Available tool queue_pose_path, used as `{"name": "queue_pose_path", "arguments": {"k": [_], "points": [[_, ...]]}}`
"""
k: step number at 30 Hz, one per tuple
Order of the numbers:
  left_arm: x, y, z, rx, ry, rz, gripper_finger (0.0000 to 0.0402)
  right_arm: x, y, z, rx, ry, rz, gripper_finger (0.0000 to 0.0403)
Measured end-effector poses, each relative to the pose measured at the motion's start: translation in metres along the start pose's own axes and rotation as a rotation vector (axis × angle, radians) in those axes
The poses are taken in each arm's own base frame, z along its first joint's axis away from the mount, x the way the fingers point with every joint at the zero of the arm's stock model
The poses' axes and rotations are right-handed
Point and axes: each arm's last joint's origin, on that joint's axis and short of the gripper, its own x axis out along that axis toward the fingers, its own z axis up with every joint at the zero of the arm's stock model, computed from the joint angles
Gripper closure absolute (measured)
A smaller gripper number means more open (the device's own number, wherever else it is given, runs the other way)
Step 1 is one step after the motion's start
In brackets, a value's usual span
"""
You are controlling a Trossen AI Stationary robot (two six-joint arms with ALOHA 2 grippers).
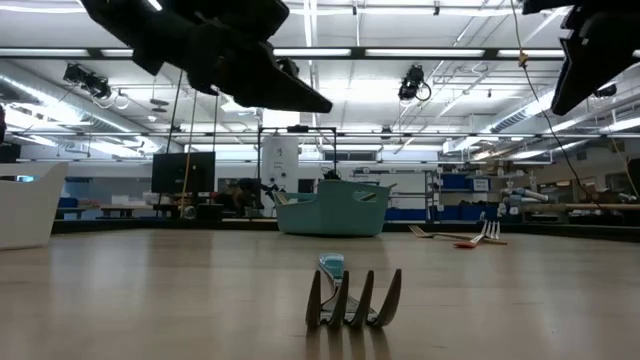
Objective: Sort silverware by color (type)
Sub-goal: Put the orange fork into the white bin
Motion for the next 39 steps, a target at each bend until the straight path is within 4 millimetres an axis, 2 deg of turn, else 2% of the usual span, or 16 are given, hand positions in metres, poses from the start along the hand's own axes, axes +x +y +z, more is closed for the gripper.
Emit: {"name": "queue_pose_path", "arguments": {"k": [6, 14, 17, 24, 32, 39], "points": [[0.013, 0.003, -0.005, -0.030, -0.046, 0.027, 0.0260, 0.000, -0.012, -0.001, 0.061, -0.046, 0.080, 0.0301], [0.020, 0.003, -0.010, -0.077, -0.051, 0.030, 0.0260, 0.014, -0.021, -0.003, 0.129, -0.077, 0.121, 0.0304], [0.021, 0.004, -0.005, -0.136, -0.054, 0.024, 0.0260, 0.021, -0.024, -0.003, 0.173, -0.088, 0.125, 0.0305], [0.027, 0.000, 0.009, -0.128, 0.054, -0.070, 0.0260, 0.034, -0.033, 0.004, 0.263, -0.108, 0.131, 0.0305], [0.028, 0.004, 0.013, -0.119, 0.070, -0.069, 0.0260, 0.050, -0.036, 0.023, 0.219, -0.113, 0.202, 0.0305], [0.028, 0.000, 0.013, -0.130, 0.076, -0.079, 0.0260, 0.061, -0.041, 0.036, 0.050, -0.080, 0.276, 0.0305]]}}
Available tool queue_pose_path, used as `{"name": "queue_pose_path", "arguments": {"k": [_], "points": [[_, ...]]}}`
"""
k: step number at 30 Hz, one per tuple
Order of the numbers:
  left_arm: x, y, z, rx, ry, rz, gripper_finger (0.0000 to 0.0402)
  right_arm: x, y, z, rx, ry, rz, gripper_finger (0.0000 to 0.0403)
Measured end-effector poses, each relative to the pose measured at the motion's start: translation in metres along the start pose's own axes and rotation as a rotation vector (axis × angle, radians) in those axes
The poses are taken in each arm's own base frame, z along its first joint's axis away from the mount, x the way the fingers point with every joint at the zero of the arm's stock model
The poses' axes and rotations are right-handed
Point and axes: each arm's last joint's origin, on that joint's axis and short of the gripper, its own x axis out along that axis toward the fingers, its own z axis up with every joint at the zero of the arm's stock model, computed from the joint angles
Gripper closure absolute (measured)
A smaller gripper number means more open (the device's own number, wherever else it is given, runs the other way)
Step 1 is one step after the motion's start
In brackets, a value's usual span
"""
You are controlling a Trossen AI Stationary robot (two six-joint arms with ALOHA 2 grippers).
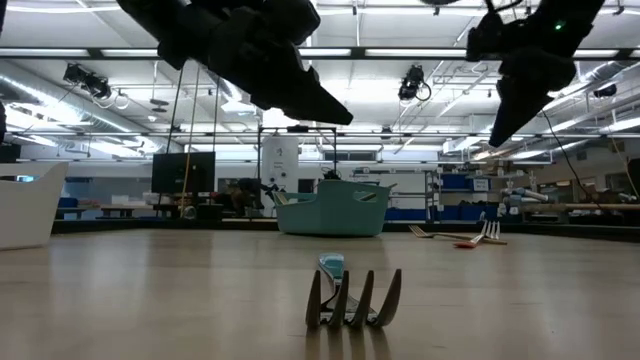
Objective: Sort silverware by color (type)
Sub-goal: Put the orange fork into the white bin
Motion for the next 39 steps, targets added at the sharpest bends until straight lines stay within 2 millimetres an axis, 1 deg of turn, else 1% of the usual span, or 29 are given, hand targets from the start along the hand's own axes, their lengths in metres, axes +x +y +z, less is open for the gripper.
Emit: {"name": "queue_pose_path", "arguments": {"k": [6, 11, 14, 23, 26, 31, 39], "points": [[0.000, -0.005, -0.002, 0.005, 0.024, -0.018, 0.0260, 0.011, -0.013, 0.013, -0.059, 0.027, 0.067, 0.0305], [0.000, -0.008, -0.008, 0.002, 0.091, -0.032, 0.0260, 0.022, -0.017, 0.023, -0.122, 0.028, 0.137, 0.0305], [-0.001, -0.009, -0.013, -0.001, 0.138, -0.041, 0.0260, 0.029, -0.019, 0.026, -0.151, 0.036, 0.152, 0.0305], [-0.001, -0.010, -0.016, -0.009, 0.170, -0.043, 0.0260, 0.059, -0.021, 0.024, -0.244, 0.064, 0.212, 0.0305], [-0.001, -0.009, -0.015, -0.003, 0.167, -0.040, 0.0260, 0.068, -0.021, 0.023, -0.294, 0.095, 0.210, 0.0305], [-0.001, -0.009, -0.014, -0.002, 0.157, -0.033, 0.0260, 0.086, -0.017, 0.022, -0.353, 0.179, 0.257, 0.0305], [-0.001, -0.009, -0.014, 0.001, 0.157, -0.031, 0.0260, 0.109, -0.014, 0.025, -0.488, 0.364, 0.207, 0.0305]]}}
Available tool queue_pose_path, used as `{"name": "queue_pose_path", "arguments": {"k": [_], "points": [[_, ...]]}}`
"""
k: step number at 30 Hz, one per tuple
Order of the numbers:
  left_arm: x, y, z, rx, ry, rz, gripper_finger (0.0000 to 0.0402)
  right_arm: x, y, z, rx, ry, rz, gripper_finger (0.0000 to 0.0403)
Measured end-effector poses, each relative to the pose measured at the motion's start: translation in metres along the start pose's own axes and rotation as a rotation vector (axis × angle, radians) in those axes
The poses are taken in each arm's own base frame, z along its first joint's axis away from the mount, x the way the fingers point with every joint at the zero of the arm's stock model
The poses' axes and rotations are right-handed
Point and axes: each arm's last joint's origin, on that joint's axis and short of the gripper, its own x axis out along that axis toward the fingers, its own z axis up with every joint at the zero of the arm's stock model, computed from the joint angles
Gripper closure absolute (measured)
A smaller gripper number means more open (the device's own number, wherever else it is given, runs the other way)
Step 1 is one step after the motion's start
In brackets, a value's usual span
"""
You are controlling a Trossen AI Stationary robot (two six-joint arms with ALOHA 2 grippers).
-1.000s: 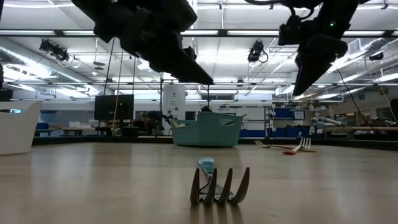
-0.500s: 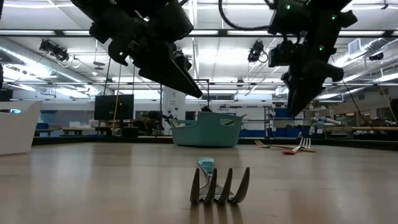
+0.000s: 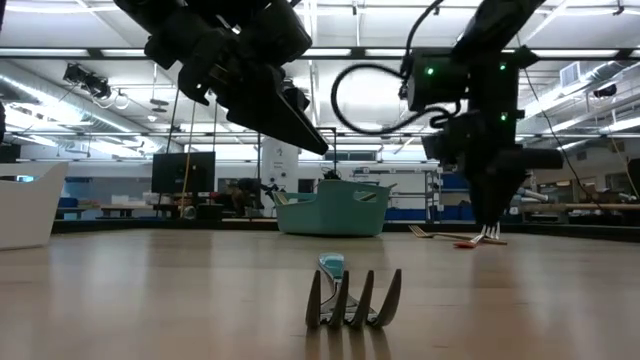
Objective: Sort silverware by color (type)
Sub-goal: Put the orange fork into the white bin
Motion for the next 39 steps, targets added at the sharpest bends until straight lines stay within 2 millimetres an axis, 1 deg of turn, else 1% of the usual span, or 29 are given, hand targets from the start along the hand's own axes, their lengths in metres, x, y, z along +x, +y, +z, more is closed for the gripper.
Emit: {"name": "queue_pose_path", "arguments": {"k": [5, 9, 16, 21, 24, 30, 35, 39], "points": [[0.000, 0.000, -0.001, 0.000, 0.007, -0.001, 0.0260, 0.013, 0.000, 0.005, -0.117, 0.097, -0.034, 0.0305], [-0.002, -0.002, -0.008, 0.005, 0.092, -0.015, 0.0260, 0.016, 0.001, 0.009, -0.200, 0.144, -0.066, 0.0308], [-0.016, -0.004, -0.018, -0.001, 0.237, -0.042, 0.0260, 0.016, 0.000, 0.010, -0.338, 0.146, -0.060, 0.0320], [-0.032, -0.008, -0.022, -0.025, 0.330, -0.061, 0.0260, 0.017, -0.001, 0.011, -0.416, 0.132, -0.027, 0.0324], [-0.040, -0.012, -0.018, -0.028, 0.323, -0.066, 0.0260, 0.018, -0.001, 0.012, -0.479, 0.105, 0.012, 0.0326], [-0.054, -0.022, -0.011, -0.011, 0.302, -0.088, 0.0260, 0.019, -0.004, 0.011, -0.560, 0.107, 0.015, 0.0326], [-0.059, -0.028, -0.008, -0.009, 0.289, -0.099, 0.0260, 0.026, -0.006, 0.004, -0.621, 0.119, 0.035, 0.0326], [-0.060, -0.030, -0.009, -0.017, 0.303, -0.102, 0.0260, 0.027, -0.006, 0.004, -0.640, 0.108, 0.030, 0.0330]]}}
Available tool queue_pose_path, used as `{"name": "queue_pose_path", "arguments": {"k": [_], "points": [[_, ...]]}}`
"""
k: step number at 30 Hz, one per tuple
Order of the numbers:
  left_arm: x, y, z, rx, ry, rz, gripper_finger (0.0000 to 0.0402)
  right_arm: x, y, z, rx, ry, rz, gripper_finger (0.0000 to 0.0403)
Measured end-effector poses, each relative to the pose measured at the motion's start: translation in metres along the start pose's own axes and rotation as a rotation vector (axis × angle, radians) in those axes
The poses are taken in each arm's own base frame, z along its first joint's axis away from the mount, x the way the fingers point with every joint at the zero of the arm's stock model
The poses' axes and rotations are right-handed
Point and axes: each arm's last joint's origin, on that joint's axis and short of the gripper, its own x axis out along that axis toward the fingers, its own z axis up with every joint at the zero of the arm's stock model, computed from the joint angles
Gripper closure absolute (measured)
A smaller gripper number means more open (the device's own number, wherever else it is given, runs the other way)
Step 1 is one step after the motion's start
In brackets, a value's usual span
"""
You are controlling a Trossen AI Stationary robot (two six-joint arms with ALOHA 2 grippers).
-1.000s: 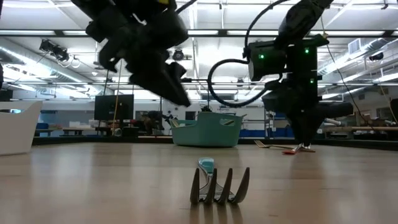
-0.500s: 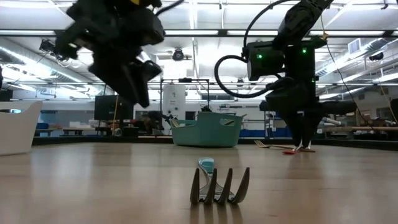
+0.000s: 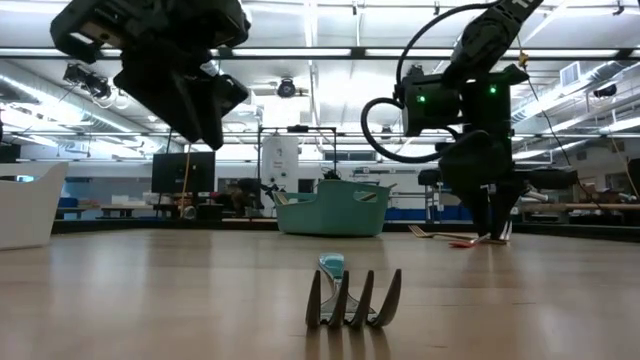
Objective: Sort silverware by color (type)
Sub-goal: Put the orange fork into the white bin
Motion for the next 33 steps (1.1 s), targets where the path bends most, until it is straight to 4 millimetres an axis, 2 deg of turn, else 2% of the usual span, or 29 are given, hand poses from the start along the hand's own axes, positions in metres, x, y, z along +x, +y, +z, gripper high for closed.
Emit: {"name": "queue_pose_path", "arguments": {"k": [10, 22, 33], "points": [[0.000, 0.000, 0.000, -0.013, 0.001, -0.001, 0.0260, 0.000, 0.001, 0.002, 0.006, -0.026, 0.009, 0.0389], [0.000, -0.004, 0.000, -0.017, 0.002, -0.007, 0.0260, -0.003, 0.005, 0.009, 0.021, 0.009, -0.025, 0.0387], [0.000, -0.003, 0.000, -0.036, 0.002, 0.007, 0.0260, -0.022, 0.004, 0.022, 0.071, 0.000, -0.056, 0.0387]]}}
